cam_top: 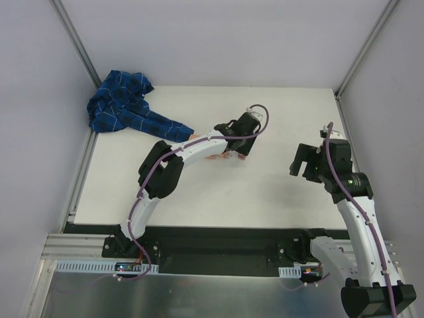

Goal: Paint the nails

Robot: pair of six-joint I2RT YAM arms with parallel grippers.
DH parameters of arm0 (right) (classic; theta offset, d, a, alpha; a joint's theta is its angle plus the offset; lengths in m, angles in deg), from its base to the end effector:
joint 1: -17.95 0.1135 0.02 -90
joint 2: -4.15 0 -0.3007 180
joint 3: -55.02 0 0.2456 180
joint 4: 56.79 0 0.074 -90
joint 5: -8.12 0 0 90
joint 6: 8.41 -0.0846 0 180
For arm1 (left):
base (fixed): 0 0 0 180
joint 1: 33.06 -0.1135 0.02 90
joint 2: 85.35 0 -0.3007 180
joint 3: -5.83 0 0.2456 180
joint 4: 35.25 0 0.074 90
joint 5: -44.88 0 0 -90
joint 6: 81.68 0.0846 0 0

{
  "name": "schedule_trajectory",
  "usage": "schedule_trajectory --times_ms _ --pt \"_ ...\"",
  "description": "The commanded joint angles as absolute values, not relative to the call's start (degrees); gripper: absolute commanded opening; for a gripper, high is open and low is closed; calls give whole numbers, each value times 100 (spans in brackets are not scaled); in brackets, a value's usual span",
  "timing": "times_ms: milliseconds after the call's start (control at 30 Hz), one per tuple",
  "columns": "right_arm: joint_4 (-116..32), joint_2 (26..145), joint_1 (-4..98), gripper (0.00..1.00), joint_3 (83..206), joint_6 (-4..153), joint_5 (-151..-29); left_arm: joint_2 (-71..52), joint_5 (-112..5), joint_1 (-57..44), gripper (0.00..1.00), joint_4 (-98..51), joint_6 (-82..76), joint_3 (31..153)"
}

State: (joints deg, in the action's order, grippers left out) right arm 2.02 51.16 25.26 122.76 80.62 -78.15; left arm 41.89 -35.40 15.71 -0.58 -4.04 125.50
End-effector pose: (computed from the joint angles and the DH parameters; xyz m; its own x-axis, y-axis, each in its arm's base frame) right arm 0.1687 0.0161 0.3227 -0.6130 -0.0616 -0.7877 -0.0658 0.9975 -0.0268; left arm 0.3811 -0.4132 0.2147 -0.5738 0.3347 -0.7475 0.5488 0.8346 -0.0476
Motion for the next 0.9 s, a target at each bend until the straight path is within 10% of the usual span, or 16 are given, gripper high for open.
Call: schedule_trajectory --times_ms 0,467,700,867 --pt "218 5152 2480 96 12190 8133 -7880 4156 -3457 1607 40 69 -328 12640" --pt "209 5223 2489 96 12146 8124 -8047 4218 -3799 1624 32 104 -442 12640" --pt "-62 5171 2498 96 12023 8457 -8433 4113 -4142 1633 0 270 -407 12693" --pt "-695 4915 2515 96 11733 8652 -9389 3402 -5122 1563 0 876 -329 12615"
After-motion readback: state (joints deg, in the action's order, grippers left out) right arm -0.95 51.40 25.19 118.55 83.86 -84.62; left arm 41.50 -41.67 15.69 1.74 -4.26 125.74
